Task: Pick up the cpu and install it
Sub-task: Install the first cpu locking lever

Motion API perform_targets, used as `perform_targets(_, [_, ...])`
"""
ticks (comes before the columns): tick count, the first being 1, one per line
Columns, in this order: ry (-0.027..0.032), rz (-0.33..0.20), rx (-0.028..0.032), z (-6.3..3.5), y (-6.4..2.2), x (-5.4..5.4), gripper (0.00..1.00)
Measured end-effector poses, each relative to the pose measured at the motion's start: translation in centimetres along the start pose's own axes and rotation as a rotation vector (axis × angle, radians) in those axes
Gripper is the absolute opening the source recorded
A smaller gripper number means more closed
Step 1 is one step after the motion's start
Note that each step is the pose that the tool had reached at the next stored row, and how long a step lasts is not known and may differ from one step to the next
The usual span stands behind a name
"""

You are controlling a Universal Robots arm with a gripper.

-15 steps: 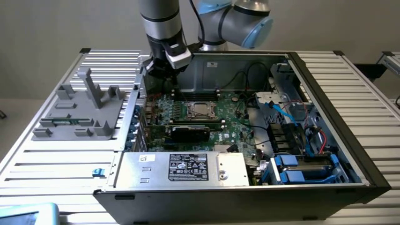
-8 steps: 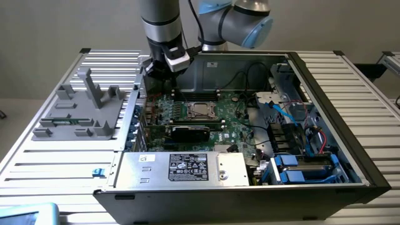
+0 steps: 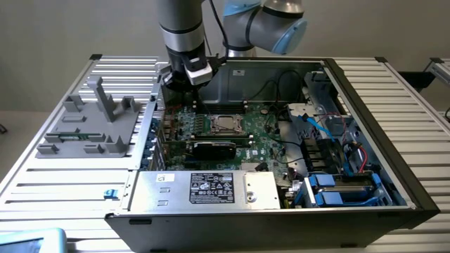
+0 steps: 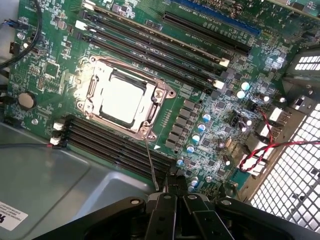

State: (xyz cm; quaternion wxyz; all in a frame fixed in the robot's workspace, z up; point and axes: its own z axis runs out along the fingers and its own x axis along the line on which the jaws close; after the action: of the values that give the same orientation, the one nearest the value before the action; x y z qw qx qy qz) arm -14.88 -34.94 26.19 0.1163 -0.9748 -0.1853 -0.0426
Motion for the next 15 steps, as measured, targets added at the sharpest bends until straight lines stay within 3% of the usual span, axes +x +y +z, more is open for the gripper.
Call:
perform_targets(10, [0.0251, 0.036, 0.0447, 0.79, 0.20, -0.02, 0.11])
perform_targets(15, [0.0320, 0.048, 0.0543, 1.00, 0.40, 0.36, 0.11])
